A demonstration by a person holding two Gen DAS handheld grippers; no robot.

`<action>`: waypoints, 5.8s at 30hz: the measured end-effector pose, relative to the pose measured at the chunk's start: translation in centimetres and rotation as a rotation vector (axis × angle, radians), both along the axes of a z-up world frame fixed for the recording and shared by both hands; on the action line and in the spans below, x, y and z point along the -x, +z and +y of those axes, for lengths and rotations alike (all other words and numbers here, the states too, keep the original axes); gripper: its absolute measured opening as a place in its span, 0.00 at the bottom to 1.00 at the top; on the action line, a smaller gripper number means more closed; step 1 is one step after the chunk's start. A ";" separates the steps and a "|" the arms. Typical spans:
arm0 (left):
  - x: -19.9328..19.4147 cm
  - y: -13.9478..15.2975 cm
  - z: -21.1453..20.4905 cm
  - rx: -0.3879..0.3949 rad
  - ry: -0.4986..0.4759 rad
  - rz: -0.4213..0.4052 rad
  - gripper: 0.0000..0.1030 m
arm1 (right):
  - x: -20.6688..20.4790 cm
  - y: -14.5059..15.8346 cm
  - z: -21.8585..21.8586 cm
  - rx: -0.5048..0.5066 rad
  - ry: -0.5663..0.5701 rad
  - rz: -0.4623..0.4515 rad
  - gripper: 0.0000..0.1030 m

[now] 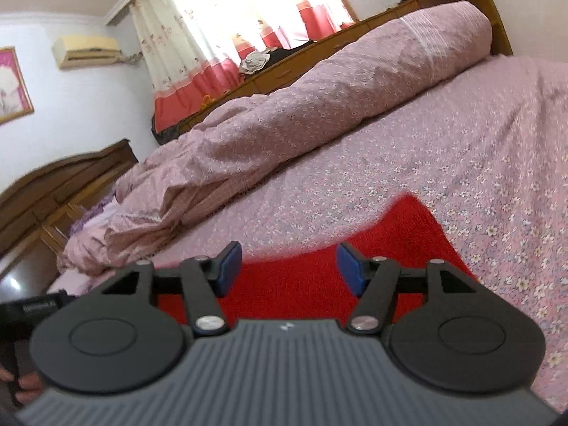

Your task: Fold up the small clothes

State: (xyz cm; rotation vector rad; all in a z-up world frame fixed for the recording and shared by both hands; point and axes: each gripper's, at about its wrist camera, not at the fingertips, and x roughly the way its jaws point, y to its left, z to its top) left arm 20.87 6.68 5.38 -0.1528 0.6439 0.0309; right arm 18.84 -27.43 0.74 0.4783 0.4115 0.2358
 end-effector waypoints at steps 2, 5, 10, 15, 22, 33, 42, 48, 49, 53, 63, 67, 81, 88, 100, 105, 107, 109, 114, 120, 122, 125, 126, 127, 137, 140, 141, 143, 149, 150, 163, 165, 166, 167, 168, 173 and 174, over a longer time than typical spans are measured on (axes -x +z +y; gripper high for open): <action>0.0 -0.5 -0.3 -0.016 -0.003 0.034 0.91 | 0.2 0.1 0.3 0.041 0.001 0.006 0.61; -0.2 -1.9 -0.9 -0.055 -0.015 0.108 0.93 | 0.8 0.1 0.7 0.105 0.002 0.014 0.61; -0.2 -4.9 -1.5 -0.095 -0.028 0.224 0.96 | 1.7 -0.4 1.1 0.223 -0.022 0.043 0.61; -0.2 -7.0 -2.2 -0.142 -0.024 0.269 1.00 | 1.5 -2.0 0.9 0.315 -0.039 0.116 0.59; 0.0 -7.5 -1.4 -0.105 -0.010 0.259 1.00 | 1.0 -3.6 1.0 0.346 -0.033 0.140 0.58; 1.7 -6.2 -1.6 -0.086 -0.044 0.293 1.00 | 2.4 -3.5 -0.1 0.305 -0.043 0.177 0.58; 4.5 -5.1 -1.3 -0.090 -0.030 0.307 1.00 | 5.3 -2.6 -1.4 0.249 -0.061 0.173 0.59; 6.1 -4.1 0.2 -0.130 0.055 0.282 1.00 | 8.1 -1.7 -2.8 0.146 -0.126 0.165 0.65; 6.3 -4.2 0.6 -0.128 0.068 0.286 1.00 | 8.5 -1.7 -3.1 0.127 -0.142 0.169 0.68; 6.9 -5.0 2.0 -0.117 0.105 0.310 1.00 | 9.5 -2.2 -3.8 0.082 -0.204 0.200 0.69; 7.0 -6.7 3.0 -0.095 0.121 0.334 1.00 | 7.5 -5.1 -4.1 -0.096 -0.232 0.290 0.71; 6.8 -7.1 3.4 -0.063 0.124 0.347 1.00 | 6.6 -6.0 -3.6 -0.128 -0.258 0.305 0.74; 6.4 -8.0 3.9 -0.022 0.123 0.365 1.00 | 6.5 -6.6 -3.0 -0.195 -0.188 0.290 0.76; 6.3 -8.2 4.1 0.000 0.127 0.374 1.00 | 5.5 -7.4 -3.6 -0.298 -0.210 0.266 0.76; 6.3 -8.3 4.1 0.002 0.129 0.376 1.00 | 4.6 -7.2 -3.3 -0.269 -0.198 0.282 0.72; 6.3 -8.3 4.1 0.001 0.129 0.378 1.00 | 4.9 -7.4 -4.1 -0.331 -0.216 0.286 0.70; 6.3 -8.3 4.1 0.004 0.130 0.379 1.00 | 5.1 -7.5 -4.2 -0.358 -0.225 0.283 0.70; 6.3 -8.3 4.2 0.005 0.129 0.380 1.00 | 5.2 -7.7 -4.3 -0.386 -0.236 0.277 0.70; 6.3 -8.3 4.2 0.007 0.129 0.380 1.00 | 5.6 -8.1 -4.9 -0.436 -0.274 0.285 0.54; 6.2 -8.4 4.2 0.008 0.126 0.382 1.00 | 5.8 -8.9 -5.1 -0.484 -0.273 0.293 0.32; 6.2 -8.4 4.3 0.008 0.126 0.382 1.00 | 5.9 -8.9 -5.1 -0.481 -0.267 0.288 0.29; 6.3 -8.3 4.3 0.005 0.123 0.378 1.00 | 5.6 -8.3 -4.7 -0.455 -0.255 0.275 0.27; 6.4 -8.2 4.3 0.004 0.122 0.376 1.00 | 5.6 -8.0 -4.6 -0.443 -0.250 0.267 0.26; 6.5 -8.2 4.3 0.003 0.122 0.375 1.00 | 5.4 -7.7 -4.3 -0.428 -0.247 0.260 0.26; 8.2 -7.3 4.7 -0.004 0.135 0.363 1.00 | 5.3 -3.9 -2.6 -0.275 -0.189 0.150 0.25; 8.8 -6.9 5.2 -0.006 0.145 0.357 1.00 | 5.1 -2.7 -2.0 -0.232 -0.167 0.116 0.25; 9.0 -6.8 5.4 -0.006 0.149 0.355 1.00 | 5.1 -2.4 -1.7 -0.224 -0.162 0.108 0.25; 9.2 -6.7 5.8 0.000 0.157 0.350 1.00 | 5.2 -1.8 -1.5 -0.211 -0.151 0.094 0.25; 9.8 -6.3 6.9 0.014 0.174 0.338 1.00 | 4.8 -0.1 -0.4 -0.173 -0.127 0.066 0.25; 9.9 -6.2 7.1 0.014 0.176 0.336 1.00 | 4.8 0.1 -0.2 -0.165 -0.123 0.060 0.25; 11.3 -5.6 9.6 0.019 0.215 0.306 1.00 | 3.8 4.5 5.9 0.018 -0.037 -0.035 0.25; 11.5 -5.6 10.0 0.025 0.220 0.302 1.00 | 3.6 5.0 7.3 0.048 -0.015 -0.051 0.25; 11.6 -5.6 10.2 0.029 0.223 0.300 1.00 | 3.5 5.3 8.1 0.068 0.001 -0.063 0.25; 11.7 -5.6 10.4 0.032 0.226 0.298 1.00 | 3.5 5.6 8.9 0.086 0.015 -0.072 0.25; 11.8 -5.6 10.6 0.035 0.228 0.297 1.00 | 3.5 5.7 9.6 0.104 0.029 -0.080 0.25; 12.2 -5.9 11.6 0.049 0.246 0.297 1.00 | 3.2 5.2 14.0 0.189 0.118 -0.082 0.24; 12.3 -6.0 11.8 0.053 0.249 0.298 1.00 | 3.1 4.8 14.9 0.206 0.141 -0.073 0.24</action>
